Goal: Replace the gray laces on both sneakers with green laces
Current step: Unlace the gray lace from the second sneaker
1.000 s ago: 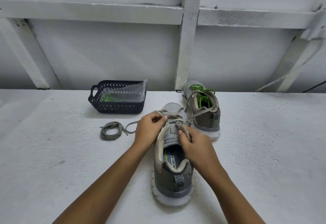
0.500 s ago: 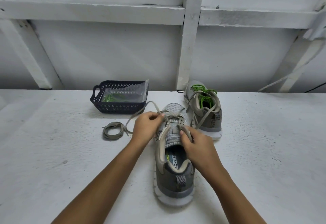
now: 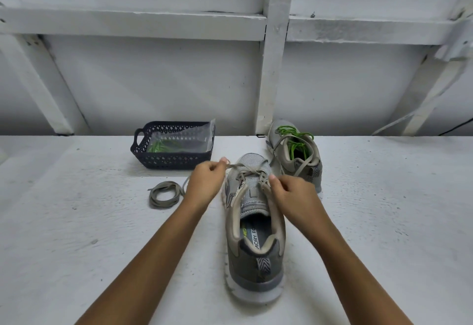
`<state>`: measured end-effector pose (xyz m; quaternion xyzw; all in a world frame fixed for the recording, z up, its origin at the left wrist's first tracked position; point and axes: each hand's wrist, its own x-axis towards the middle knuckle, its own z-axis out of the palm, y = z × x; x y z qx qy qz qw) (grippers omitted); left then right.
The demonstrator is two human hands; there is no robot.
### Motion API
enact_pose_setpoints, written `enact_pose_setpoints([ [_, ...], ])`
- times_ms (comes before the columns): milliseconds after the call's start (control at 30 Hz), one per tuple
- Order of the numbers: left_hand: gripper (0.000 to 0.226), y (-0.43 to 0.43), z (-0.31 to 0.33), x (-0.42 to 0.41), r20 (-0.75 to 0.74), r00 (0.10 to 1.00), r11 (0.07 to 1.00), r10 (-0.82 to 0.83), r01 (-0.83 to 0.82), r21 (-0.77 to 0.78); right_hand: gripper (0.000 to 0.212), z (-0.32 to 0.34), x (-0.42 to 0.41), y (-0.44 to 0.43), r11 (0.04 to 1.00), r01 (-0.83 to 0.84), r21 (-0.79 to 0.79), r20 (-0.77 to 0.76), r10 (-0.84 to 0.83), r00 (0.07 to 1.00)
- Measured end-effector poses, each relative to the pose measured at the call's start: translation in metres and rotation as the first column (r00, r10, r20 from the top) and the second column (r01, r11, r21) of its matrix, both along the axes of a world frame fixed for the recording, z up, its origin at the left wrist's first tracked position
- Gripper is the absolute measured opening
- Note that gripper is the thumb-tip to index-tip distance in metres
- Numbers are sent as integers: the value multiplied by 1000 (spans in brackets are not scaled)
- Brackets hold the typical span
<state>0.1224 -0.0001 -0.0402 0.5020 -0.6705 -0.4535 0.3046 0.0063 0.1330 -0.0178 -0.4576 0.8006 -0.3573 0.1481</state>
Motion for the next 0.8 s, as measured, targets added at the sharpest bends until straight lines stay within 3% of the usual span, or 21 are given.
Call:
enact_pose_setpoints([
  [133,44,29,0,4,29,989,987,-147,145,74,26,4,-19,-29,988,-5,157,-225,41,973],
  [300,77,48,-9,5,45,968,967,-248,245,67,16,-4,-30,-63,958,-30,285,-349,133,928],
  [500,46,61,-10,2,138,972,980,-193,198,-23,22,2,-23,-69,946,-79,316,-420,214,882],
  [700,44,65,-8,2,115,980,986,-163,167,-29,26,4,-19,-71,975,-51,218,-429,143,892],
  [800,43,66,-8,1,107,982,988,-155,157,-9,20,10,-26,-73,963,-43,266,-376,144,915],
])
